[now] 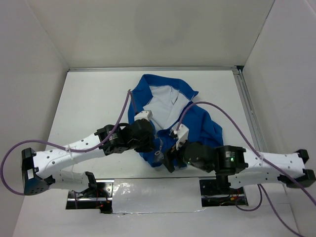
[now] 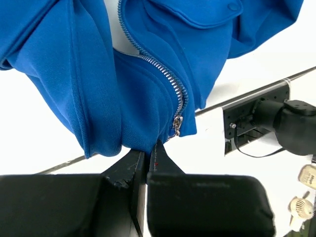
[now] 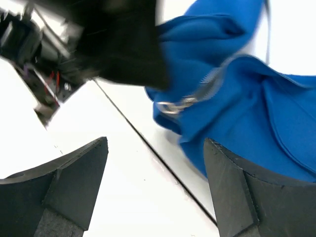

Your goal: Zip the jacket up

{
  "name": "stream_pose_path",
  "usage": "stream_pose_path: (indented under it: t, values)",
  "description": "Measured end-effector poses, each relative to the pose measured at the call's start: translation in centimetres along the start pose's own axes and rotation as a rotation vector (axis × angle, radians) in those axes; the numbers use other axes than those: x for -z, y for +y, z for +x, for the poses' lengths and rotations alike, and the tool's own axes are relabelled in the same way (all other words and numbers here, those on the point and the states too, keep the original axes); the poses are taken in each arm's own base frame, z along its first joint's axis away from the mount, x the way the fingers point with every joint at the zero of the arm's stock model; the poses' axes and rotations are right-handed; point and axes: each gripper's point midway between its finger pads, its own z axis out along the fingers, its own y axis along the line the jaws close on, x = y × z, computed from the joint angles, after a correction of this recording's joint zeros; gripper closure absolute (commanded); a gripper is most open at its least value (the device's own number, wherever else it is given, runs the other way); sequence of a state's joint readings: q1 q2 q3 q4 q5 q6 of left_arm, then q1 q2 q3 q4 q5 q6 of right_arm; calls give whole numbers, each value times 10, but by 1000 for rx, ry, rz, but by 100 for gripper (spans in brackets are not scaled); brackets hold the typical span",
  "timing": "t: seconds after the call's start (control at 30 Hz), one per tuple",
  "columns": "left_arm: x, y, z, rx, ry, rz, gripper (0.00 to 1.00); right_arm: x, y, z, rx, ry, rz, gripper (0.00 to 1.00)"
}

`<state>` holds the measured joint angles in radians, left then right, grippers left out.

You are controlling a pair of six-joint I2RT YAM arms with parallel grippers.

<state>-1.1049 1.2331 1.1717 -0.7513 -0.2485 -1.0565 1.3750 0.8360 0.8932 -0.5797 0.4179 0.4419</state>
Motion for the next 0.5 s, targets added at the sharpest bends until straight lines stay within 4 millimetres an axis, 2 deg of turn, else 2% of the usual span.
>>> stream_pose_path:
  t: [0.07, 0.13, 0.27, 0.37, 0.5]
  values:
    - [1, -2, 1, 4, 7, 8, 100, 2, 21, 6, 79, 11, -8, 19]
    - [1, -3, 3, 9, 17, 15, 100, -3, 30, 11, 124, 27, 41, 24]
    - [3, -7, 6, 25, 39, 30, 100, -23, 17, 26, 150, 59, 222, 30]
    - [3, -8, 8, 35, 48, 34, 100, -27, 9, 32, 129, 57, 292, 31]
    - [3, -8, 9, 56, 54, 33, 100, -27, 15, 32, 43, 27, 303, 35]
